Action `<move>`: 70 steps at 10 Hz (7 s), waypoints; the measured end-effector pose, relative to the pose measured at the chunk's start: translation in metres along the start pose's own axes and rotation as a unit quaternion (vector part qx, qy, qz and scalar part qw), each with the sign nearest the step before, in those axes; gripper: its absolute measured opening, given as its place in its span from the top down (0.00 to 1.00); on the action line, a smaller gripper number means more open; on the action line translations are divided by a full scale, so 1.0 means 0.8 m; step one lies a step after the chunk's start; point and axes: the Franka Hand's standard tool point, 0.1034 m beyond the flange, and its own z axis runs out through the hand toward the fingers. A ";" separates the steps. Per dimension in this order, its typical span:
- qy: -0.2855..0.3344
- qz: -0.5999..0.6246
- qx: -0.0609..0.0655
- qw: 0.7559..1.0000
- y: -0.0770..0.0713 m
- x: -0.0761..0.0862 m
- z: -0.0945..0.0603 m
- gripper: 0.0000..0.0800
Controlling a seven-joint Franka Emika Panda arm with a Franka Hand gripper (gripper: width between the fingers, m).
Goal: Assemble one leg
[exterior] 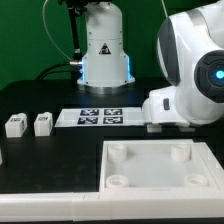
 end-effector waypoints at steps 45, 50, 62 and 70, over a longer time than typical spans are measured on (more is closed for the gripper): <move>0.665 -0.096 -0.015 0.741 0.054 0.086 -0.346 0.64; 0.664 -0.095 -0.012 0.741 0.050 0.104 -0.342 0.64; 0.680 -0.096 -0.017 0.727 0.047 0.119 -0.319 0.64; 0.681 -0.096 -0.016 0.726 0.048 0.115 -0.327 0.19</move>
Offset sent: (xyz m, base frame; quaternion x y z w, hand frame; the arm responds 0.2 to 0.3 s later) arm 0.0019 0.0023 0.0024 0.0000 -0.0015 0.0009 1.0000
